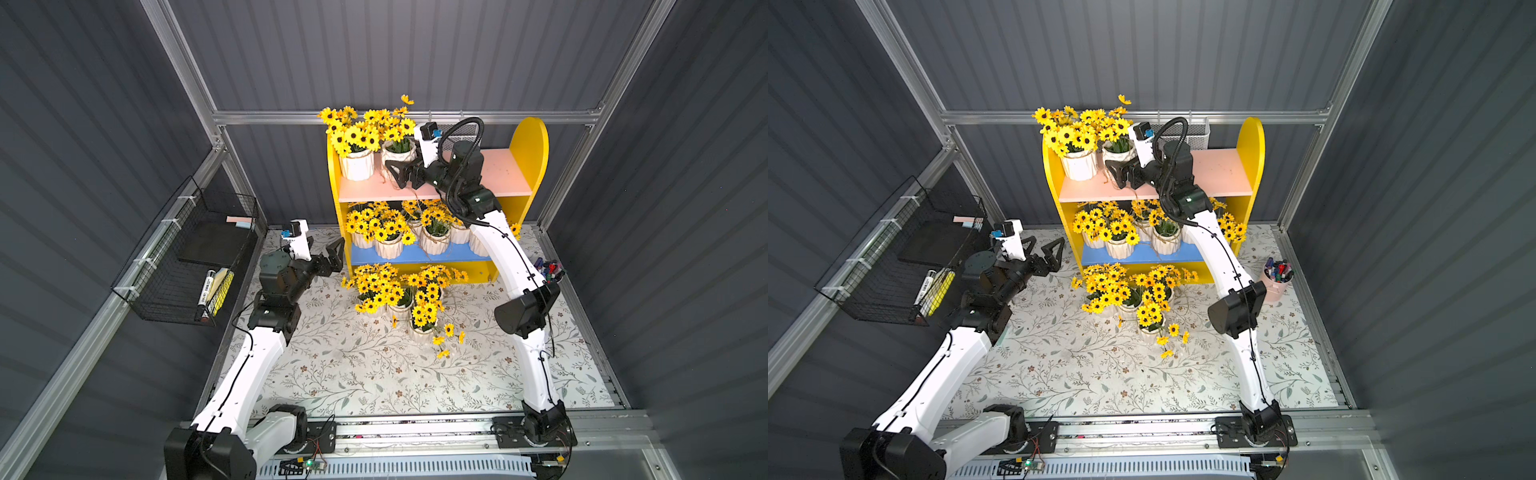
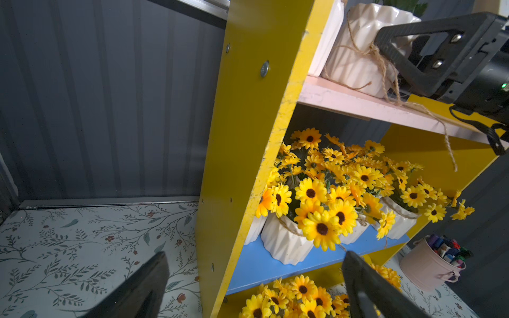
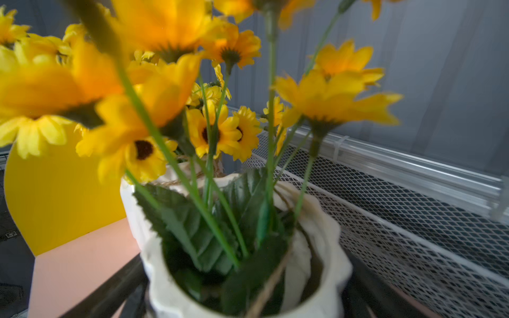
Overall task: Take the sunflower pots off the shelves
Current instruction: Pick up the sunflower pot from the shelf.
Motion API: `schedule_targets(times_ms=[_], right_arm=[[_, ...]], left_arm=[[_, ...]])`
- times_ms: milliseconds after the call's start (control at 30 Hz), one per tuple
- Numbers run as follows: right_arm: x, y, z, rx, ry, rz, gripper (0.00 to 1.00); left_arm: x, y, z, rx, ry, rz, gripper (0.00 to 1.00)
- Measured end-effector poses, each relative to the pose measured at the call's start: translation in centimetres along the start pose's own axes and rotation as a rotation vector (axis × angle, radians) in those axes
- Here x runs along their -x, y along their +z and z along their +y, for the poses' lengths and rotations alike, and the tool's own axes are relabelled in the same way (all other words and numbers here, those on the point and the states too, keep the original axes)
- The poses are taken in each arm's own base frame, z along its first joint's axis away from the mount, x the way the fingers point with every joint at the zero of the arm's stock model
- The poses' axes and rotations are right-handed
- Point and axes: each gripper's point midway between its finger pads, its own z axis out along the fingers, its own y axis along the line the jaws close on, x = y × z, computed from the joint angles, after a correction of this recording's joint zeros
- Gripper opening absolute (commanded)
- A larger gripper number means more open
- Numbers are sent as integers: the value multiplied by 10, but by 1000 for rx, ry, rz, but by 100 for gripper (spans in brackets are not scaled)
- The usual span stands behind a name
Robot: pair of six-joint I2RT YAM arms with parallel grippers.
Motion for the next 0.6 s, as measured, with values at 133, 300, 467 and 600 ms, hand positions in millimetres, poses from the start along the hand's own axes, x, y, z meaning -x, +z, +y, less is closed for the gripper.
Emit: schedule_targets(times_ms=[133,300,467,600], right_arm=[[0,3,-1,2,2,-15,99],[-1,4,0,1,1,-16,93],[-1,5,2,-4,-3,-15,78],[0,1,5,-17,-8,-6,72]], left_arm=[[0,0,0,-2,0,-2,99],[1,0,-1,-6,2,-7,99],[2,0,-1,-8,4,-13,99],[2,0,-1,-8,4,-14,99]])
